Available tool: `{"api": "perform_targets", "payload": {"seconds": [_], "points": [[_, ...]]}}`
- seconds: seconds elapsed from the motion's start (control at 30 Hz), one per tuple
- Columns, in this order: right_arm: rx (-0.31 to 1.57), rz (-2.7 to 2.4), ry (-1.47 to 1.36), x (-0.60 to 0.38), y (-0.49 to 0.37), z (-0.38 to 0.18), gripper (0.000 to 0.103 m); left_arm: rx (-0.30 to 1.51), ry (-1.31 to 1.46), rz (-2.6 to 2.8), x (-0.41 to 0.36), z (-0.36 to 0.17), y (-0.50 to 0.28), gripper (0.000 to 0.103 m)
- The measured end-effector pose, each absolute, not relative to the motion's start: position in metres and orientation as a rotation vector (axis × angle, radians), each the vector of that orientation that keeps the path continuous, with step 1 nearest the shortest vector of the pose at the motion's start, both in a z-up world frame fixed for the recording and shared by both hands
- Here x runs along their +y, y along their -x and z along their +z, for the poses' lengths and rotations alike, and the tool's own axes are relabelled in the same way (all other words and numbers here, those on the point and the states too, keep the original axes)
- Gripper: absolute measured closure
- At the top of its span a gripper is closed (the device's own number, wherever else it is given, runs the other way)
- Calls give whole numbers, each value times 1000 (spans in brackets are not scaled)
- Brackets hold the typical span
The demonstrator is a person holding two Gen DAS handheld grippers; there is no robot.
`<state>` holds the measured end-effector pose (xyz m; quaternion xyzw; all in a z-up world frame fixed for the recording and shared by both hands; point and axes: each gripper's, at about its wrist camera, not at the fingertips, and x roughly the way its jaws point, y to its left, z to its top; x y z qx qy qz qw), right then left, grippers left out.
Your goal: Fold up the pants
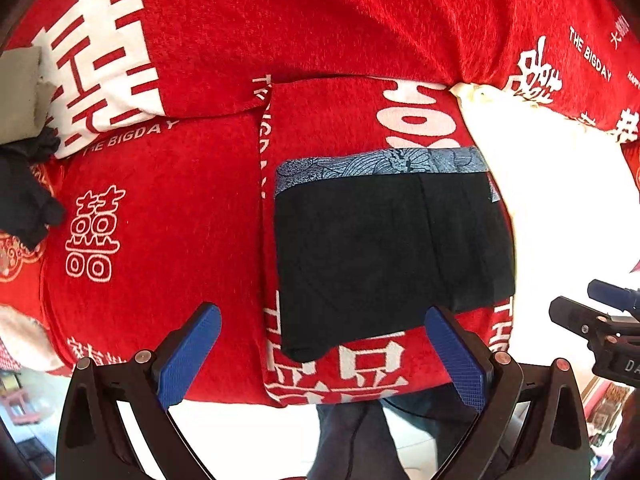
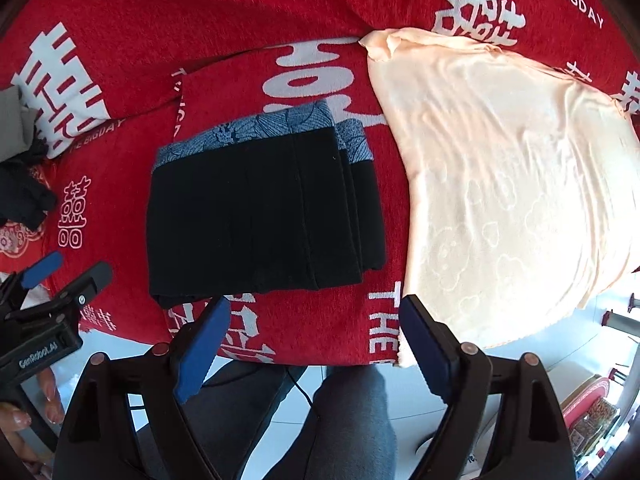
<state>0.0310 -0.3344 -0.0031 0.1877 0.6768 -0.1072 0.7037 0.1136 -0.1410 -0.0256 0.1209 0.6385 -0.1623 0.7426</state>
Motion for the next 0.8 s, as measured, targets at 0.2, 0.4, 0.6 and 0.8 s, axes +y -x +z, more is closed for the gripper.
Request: {"api": "perform_targets", "payload": {"seconds": [0.2, 0.4, 0.6, 0.8], "points": [[1499, -195, -410, -336, -30, 4, 15, 1407, -288, -267, -138, -16, -99, 0], [1502, -163, -469, -341, -21, 10, 15, 1394, -280, -241, -140, -3, -87, 0], [1513, -163, -442, -342, -18, 14, 15, 1385, -288, -243, -145, 3, -81, 0], [1510, -160, -394, -338, -21, 19, 15, 1382, -280, -241, -145, 8, -80, 0]]}}
